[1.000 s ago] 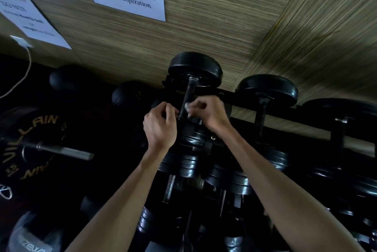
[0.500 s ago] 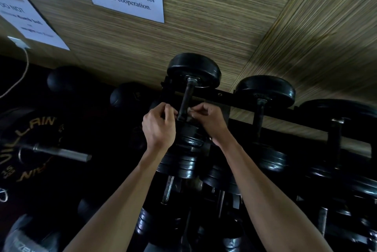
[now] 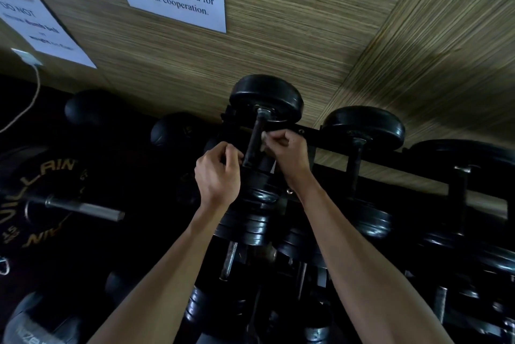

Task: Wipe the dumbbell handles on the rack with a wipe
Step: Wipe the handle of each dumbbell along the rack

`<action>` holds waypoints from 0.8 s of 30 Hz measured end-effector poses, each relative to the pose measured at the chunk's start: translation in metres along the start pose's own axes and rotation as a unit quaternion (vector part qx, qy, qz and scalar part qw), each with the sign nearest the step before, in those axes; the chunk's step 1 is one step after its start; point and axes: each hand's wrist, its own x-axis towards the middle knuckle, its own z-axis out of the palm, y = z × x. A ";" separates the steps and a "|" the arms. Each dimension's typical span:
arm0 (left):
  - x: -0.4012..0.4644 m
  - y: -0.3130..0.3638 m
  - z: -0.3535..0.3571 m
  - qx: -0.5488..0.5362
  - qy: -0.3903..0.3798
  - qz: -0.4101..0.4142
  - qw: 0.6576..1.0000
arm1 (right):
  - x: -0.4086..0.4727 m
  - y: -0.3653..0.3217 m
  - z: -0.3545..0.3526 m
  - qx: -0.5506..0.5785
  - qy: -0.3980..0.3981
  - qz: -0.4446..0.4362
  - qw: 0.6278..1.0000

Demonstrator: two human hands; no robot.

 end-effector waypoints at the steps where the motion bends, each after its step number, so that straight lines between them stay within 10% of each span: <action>1: 0.000 0.000 -0.001 0.002 -0.001 0.002 1.000 | 0.006 -0.005 0.003 0.003 0.029 -0.010 1.000; 11: 0.004 -0.001 -0.007 0.051 -0.050 0.040 0.997 | -0.055 0.001 -0.022 -0.021 0.027 0.004 0.999; 24: -0.066 0.009 -0.041 0.001 -0.174 0.311 0.934 | -0.181 -0.036 -0.037 0.052 -0.036 -0.058 0.996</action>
